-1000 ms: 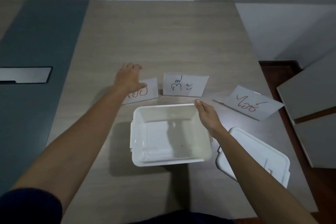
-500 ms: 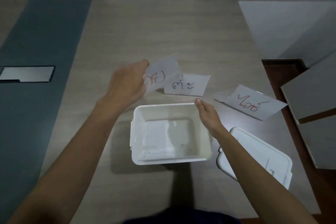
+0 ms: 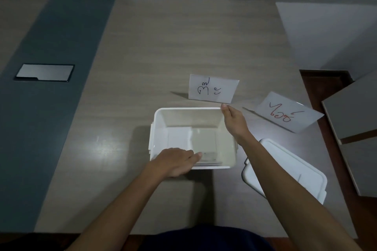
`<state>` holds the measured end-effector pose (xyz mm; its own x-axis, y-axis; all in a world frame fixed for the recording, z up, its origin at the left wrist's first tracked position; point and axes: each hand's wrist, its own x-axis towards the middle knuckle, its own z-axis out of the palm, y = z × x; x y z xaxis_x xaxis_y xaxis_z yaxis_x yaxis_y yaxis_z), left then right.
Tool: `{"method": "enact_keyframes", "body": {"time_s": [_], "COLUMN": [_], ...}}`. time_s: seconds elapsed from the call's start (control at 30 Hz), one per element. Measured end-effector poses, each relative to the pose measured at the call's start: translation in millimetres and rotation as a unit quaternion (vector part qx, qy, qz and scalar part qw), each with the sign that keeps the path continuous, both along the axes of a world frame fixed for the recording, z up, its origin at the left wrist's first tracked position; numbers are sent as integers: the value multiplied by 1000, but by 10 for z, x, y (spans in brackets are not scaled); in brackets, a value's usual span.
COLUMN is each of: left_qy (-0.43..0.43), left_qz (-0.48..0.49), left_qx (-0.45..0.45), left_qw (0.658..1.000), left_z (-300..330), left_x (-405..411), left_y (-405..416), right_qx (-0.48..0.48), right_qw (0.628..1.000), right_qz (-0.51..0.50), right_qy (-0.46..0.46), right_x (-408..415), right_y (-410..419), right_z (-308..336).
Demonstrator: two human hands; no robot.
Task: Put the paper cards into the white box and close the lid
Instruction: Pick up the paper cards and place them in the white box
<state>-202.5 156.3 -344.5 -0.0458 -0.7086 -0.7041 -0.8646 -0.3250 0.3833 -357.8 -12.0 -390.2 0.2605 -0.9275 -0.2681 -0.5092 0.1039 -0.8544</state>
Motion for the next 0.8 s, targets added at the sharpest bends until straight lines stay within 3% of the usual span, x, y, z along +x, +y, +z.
{"method": "enact_keyframes", "body": {"time_s": [0.07, 0.13, 0.2, 0.27, 0.4, 0.5, 0.57, 0.7, 0.8], "left_qy": [6, 9, -10, -33, 16, 111, 169, 246, 262], "left_qz": [28, 61, 105, 162, 302, 344, 356, 396, 404], "left_qx": [-41, -168, -330, -414, -300, -257, -245, -233, -236], "left_qw": [999, 984, 938, 895, 905, 896, 886, 854, 844], "left_z": [11, 21, -47, -163, -360, -444, -462, -443, -403], "left_x": [34, 109, 238, 365, 487, 459, 384, 292, 301], "left_y": [-43, -108, -180, -246, -435, -620, -685, -727, -782], "right_qx": [-1, -1, -3, -35, -178, -137, -101, -125, -225], "right_qw": [1000, 999, 998, 996, 971, 931, 911, 938, 948], "right_qz": [-14, -33, -55, -70, 11, 125, 144, 72, -31], "right_qy": [6, 13, 21, 41, 158, 314, 373, 314, 221], "right_x": [-36, -87, -116, -106, 31, 89, 13, -147, -163], "right_y": [-36, -124, -277, -470, -1021, -1331, -1379, -1315, -1123], "right_z": [-2, 16, 37, 89, 174, 118, -4, 17, 466]}}
